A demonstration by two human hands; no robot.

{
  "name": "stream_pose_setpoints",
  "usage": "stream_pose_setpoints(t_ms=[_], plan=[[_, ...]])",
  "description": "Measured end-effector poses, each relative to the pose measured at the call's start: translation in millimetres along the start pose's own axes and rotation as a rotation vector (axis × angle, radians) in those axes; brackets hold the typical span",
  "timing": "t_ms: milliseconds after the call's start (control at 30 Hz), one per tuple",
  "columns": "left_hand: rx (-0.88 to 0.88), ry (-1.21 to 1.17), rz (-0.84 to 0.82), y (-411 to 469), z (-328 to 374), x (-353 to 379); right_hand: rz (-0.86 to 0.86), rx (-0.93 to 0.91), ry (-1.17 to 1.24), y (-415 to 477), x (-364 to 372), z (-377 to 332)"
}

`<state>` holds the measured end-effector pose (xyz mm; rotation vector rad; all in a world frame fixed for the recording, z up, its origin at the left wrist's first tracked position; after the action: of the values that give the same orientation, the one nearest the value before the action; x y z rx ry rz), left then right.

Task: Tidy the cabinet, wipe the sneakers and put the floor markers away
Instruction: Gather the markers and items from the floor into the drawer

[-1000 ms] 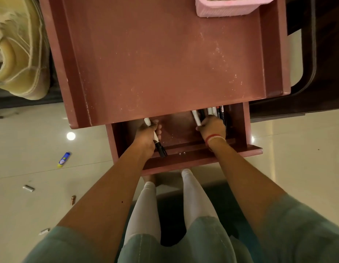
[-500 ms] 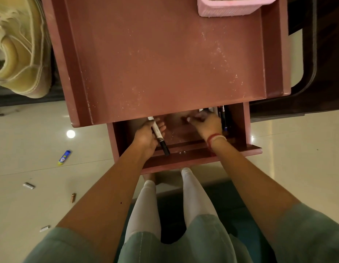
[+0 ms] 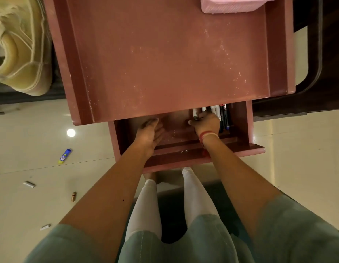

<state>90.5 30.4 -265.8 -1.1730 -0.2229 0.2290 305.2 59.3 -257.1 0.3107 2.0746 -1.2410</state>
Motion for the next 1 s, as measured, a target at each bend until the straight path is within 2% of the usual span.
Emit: stream_pose_setpoints(t_ms=[133, 300, 400, 500, 667, 833, 1000], plan=[[-0.010, 0.043, 0.000, -0.6, -6.1, -8.2, 0.040, -0.033, -0.265, 20.6, 3.7, 1.8], [-0.008, 0.045, 0.005, -2.2, -6.5, -16.7, 0.013, -0.041, -0.337, 26.6, 5.6, 6.6], [-0.003, 0.053, 0.011, -4.9, -3.5, -19.9, -0.022, -0.014, -0.297, 23.5, 4.2, 11.7], [-0.010, 0.072, 0.035, -16.1, -0.6, -27.3, -0.119, 0.017, -0.128, 8.4, 1.2, 11.9], [-0.057, 0.125, 0.069, -72.0, 13.0, -45.5, -0.194, -0.087, -0.011, -67.1, -25.5, -3.5], [-0.050, 0.182, 0.094, -168.7, 52.5, -66.4, -0.299, -0.205, 0.034, -166.3, -77.4, -38.4], [0.027, 0.158, 0.149, -257.1, 92.5, -95.2, -0.346, -0.377, -0.090, -227.6, -127.4, -91.4]])
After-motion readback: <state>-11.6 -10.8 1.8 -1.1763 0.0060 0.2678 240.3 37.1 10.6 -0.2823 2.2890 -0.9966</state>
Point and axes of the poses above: each hand's wrist, its own y-axis towards the middle knuckle, its own x-axis out of the palm, z = x × y, the point moved 9 cm from there along y, towards the middle knuckle, and after that the axes turned 5 degrees about x, right-handed, at the moved point
